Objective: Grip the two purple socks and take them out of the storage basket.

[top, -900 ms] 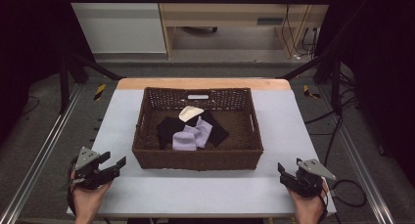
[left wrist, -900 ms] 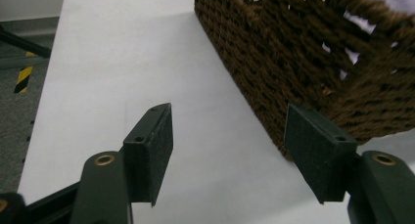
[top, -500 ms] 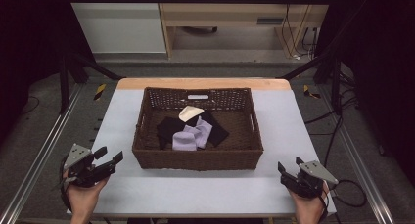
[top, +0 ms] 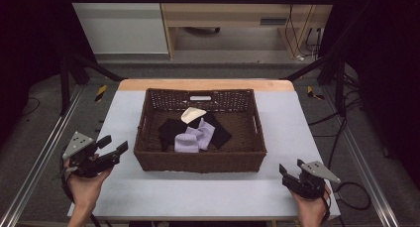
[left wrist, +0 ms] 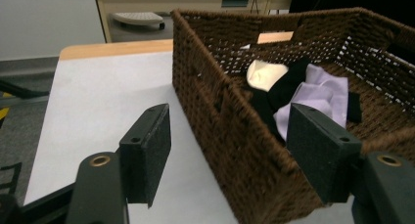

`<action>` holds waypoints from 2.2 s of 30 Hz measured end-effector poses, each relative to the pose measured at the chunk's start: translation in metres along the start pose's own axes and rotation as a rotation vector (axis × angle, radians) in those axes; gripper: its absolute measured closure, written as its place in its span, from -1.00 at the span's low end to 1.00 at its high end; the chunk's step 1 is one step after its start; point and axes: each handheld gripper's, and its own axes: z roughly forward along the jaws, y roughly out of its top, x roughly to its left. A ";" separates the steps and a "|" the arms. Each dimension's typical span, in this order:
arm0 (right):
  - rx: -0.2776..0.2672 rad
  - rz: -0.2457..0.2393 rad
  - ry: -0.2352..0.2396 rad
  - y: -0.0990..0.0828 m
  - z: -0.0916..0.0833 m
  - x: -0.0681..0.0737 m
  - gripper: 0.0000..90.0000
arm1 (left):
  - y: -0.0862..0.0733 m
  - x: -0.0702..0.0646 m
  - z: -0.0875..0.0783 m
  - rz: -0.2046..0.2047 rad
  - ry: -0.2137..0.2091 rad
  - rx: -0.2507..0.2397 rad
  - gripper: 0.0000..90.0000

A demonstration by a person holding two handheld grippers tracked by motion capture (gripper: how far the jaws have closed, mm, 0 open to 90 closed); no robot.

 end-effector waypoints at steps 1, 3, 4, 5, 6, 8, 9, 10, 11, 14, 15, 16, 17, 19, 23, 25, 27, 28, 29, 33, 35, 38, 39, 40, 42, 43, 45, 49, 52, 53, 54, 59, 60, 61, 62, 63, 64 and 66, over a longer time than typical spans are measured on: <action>0.000 0.000 0.000 0.000 0.000 0.000 -0.30 | 0.000 0.000 0.000 0.000 0.000 0.000 -0.28; -0.007 -0.005 0.000 0.000 0.000 0.000 -0.30 | 0.005 -0.003 0.004 0.004 -0.007 -0.002 -0.28; -0.009 -0.006 -0.002 0.001 0.000 0.000 -0.31 | 0.009 -0.006 0.008 0.009 -0.011 0.002 -0.29; -0.009 -0.006 -0.002 0.001 0.000 0.000 -0.31 | 0.009 -0.006 0.008 0.009 -0.011 0.002 -0.29; -0.009 -0.005 -0.002 0.001 0.000 0.000 -0.31 | 0.011 -0.007 0.010 0.013 -0.011 0.003 -0.29; -0.013 -0.008 -0.001 0.001 0.000 -0.001 -0.32 | 0.015 -0.009 0.014 0.018 -0.014 0.006 -0.29; -0.017 -0.009 0.000 0.001 0.000 -0.001 -0.33 | 0.017 -0.011 0.016 0.016 -0.020 0.006 -0.29; -0.033 -0.010 0.001 0.001 -0.001 0.000 -0.33 | 0.020 -0.013 0.019 0.015 -0.027 0.006 -0.28; -0.041 -0.013 0.000 0.001 -0.001 -0.001 -0.33 | 0.022 -0.014 0.020 0.016 -0.029 0.004 -0.28; -0.053 -0.011 0.001 0.001 -0.002 -0.001 -0.34 | 0.026 -0.016 0.024 0.017 -0.030 0.003 -0.28; -0.058 -0.010 -0.003 0.001 -0.001 -0.001 -0.37 | 0.029 -0.018 0.027 0.022 -0.030 0.004 -0.28; -0.058 -0.010 -0.003 0.001 -0.001 -0.001 -0.37 | 0.029 -0.018 0.027 0.022 -0.030 0.004 -0.28; -0.062 -0.010 -0.003 0.000 -0.001 -0.002 -0.39 | 0.032 -0.019 0.029 0.024 -0.031 0.005 -0.28; -0.071 -0.010 -0.001 0.000 0.000 -0.002 -0.39 | 0.035 -0.021 0.032 0.028 -0.031 0.004 -0.28; -0.070 0.003 -0.006 0.000 0.001 -0.004 -0.40 | 0.041 -0.027 0.041 0.043 -0.035 0.010 -0.28; -0.069 0.006 -0.012 -0.001 0.002 -0.006 -0.42 | 0.046 -0.031 0.047 0.059 -0.039 0.012 -0.26; -0.067 0.007 -0.013 -0.001 0.003 -0.006 -0.44 | 0.048 -0.034 0.052 0.064 -0.044 0.013 -0.25; -0.065 0.008 -0.012 -0.001 0.003 -0.006 -0.44 | 0.049 -0.035 0.054 0.068 -0.045 0.016 -0.25; -0.064 0.006 -0.011 -0.001 0.003 -0.006 -0.45 | 0.049 -0.035 0.054 0.068 -0.045 0.016 -0.24; -0.062 0.002 -0.010 -0.001 0.004 -0.006 -0.45 | 0.053 -0.041 0.063 0.077 -0.049 0.027 -0.23; -0.061 -0.001 -0.013 -0.001 0.005 -0.006 -0.45 | 0.055 -0.043 0.067 0.081 -0.057 0.032 -0.21; -0.058 -0.003 -0.016 -0.001 0.005 -0.006 -0.44 | 0.058 -0.048 0.076 0.090 -0.062 0.047 -0.19; -0.058 -0.003 -0.015 -0.001 0.006 -0.006 -0.44 | 0.058 -0.048 0.076 0.090 -0.062 0.047 -0.19; -0.057 0.000 -0.016 -0.001 0.006 -0.006 -0.43 | 0.059 -0.050 0.080 0.093 -0.067 0.052 -0.18; -0.053 0.000 -0.017 -0.001 0.007 -0.006 -0.42 | 0.060 -0.052 0.083 0.095 -0.069 0.055 -0.17; -0.053 0.000 -0.017 -0.001 0.007 -0.006 -0.42 | 0.060 -0.053 0.086 0.097 -0.069 0.059 -0.17; -0.049 -0.003 -0.017 -0.001 0.007 -0.006 -0.42 | 0.061 -0.056 0.091 0.105 -0.072 0.065 -0.15; -0.047 -0.007 -0.019 -0.001 0.008 -0.006 -0.41 | 0.064 -0.062 0.105 0.121 -0.076 0.087 -0.13; -0.046 -0.006 -0.019 -0.001 0.008 -0.006 -0.40 | 0.065 -0.068 0.117 0.132 -0.084 0.105 -0.07; -0.046 -0.006 -0.019 -0.001 0.008 -0.006 -0.40 | 0.065 -0.068 0.117 0.132 -0.084 0.105 -0.07; -0.045 -0.007 -0.019 -0.001 0.008 -0.006 -0.40 | 0.065 -0.072 0.124 0.133 -0.087 0.112 -0.06; -0.042 -0.006 -0.019 -0.001 0.009 -0.006 -0.40 | 0.065 -0.080 0.135 0.177 -0.065 0.144 0.00; -0.042 -0.006 -0.019 -0.001 0.009 -0.006 -0.40 | 0.065 -0.082 0.135 0.183 -0.074 0.130 0.00; -0.042 -0.009 -0.015 -0.001 0.009 -0.006 -0.40 | 0.067 -0.085 0.138 0.185 -0.079 0.130 0.02; -0.042 -0.009 -0.017 -0.001 0.009 -0.006 -0.40 | 0.067 -0.085 0.138 0.185 -0.079 0.130 0.02; -0.042 -0.009 -0.017 -0.001 0.009 -0.006 -0.40 | 0.068 -0.086 0.140 0.188 -0.079 0.132 0.02; -0.042 -0.010 -0.016 -0.001 0.009 -0.006 -0.40 | 0.069 -0.088 0.145 0.196 -0.077 0.140 0.03; -0.042 -0.009 -0.016 -0.001 0.009 -0.006 -0.40 | 0.069 -0.089 0.148 0.195 -0.078 0.144 0.03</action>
